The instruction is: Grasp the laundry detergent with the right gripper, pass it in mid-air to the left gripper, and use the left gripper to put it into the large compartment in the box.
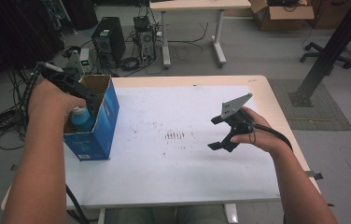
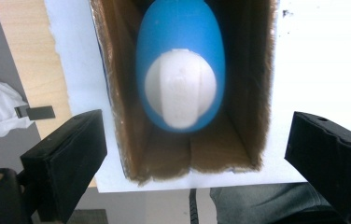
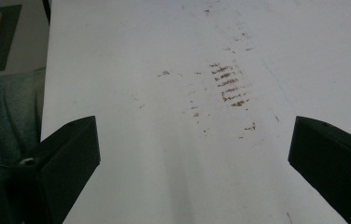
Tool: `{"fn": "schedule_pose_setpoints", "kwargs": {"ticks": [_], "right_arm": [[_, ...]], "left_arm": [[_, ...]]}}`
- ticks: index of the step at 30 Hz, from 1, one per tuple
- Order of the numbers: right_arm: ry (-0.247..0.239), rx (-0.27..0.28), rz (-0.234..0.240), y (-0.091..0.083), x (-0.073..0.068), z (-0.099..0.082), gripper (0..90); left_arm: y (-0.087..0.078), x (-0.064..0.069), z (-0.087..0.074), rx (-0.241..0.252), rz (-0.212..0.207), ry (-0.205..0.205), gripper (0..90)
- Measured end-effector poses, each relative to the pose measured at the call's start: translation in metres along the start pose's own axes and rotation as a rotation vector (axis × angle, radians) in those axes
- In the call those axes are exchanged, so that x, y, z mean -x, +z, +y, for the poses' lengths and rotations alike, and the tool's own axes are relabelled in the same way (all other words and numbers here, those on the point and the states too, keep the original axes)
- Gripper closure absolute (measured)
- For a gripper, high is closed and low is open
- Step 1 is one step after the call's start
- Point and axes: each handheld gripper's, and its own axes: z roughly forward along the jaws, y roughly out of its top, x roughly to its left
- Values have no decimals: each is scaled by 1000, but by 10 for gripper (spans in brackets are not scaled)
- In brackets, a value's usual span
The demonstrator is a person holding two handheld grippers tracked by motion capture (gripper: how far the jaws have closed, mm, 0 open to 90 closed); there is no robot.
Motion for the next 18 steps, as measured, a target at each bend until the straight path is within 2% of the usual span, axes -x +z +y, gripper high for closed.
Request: {"fn": "schedule_pose_setpoints", "kwargs": {"ticks": [4,9,16,18], "right_arm": [[-6,0,2,-2,-2,1,22],[-14,0,2,-4,-4,3,23],[-20,-2,-9,-12,-6,6,23],[-22,-3,-14,-15,-5,7,24]], "left_arm": [[-7,3,-4,12,7,12,3],[-18,10,-8,26,11,44,2],[-40,22,-12,63,29,112,2],[-48,27,-13,82,35,155,3]]}}
